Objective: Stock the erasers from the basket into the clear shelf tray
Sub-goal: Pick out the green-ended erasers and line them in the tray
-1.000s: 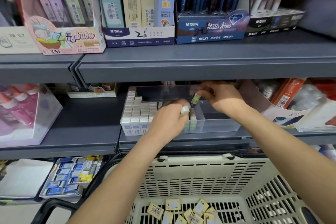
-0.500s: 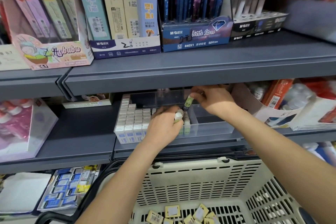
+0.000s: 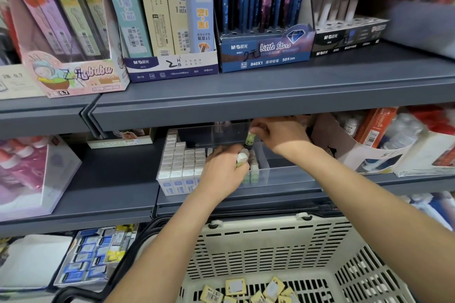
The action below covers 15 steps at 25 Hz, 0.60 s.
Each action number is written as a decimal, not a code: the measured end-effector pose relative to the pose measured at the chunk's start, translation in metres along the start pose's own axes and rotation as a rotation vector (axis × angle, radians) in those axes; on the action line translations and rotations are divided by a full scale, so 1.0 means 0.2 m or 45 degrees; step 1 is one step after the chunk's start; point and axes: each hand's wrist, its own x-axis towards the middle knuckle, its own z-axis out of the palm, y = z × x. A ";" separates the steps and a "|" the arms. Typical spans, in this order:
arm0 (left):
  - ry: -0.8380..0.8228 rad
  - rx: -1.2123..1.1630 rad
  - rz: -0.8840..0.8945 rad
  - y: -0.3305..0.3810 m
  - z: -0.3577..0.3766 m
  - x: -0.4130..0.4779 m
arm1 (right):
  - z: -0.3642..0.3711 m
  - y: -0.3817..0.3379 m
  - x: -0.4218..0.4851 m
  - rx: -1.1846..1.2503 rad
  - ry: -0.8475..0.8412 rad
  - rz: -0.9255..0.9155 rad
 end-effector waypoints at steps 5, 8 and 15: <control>-0.024 -0.027 -0.009 -0.01 0.00 0.01 | -0.01 0.02 0.01 -0.038 -0.019 0.058; 0.022 -0.142 -0.056 0.01 -0.02 -0.02 | 0.05 -0.01 0.01 0.051 -0.123 0.129; 0.126 -0.828 -0.275 0.06 -0.12 -0.34 | 0.16 -0.02 -0.02 0.029 -0.193 0.159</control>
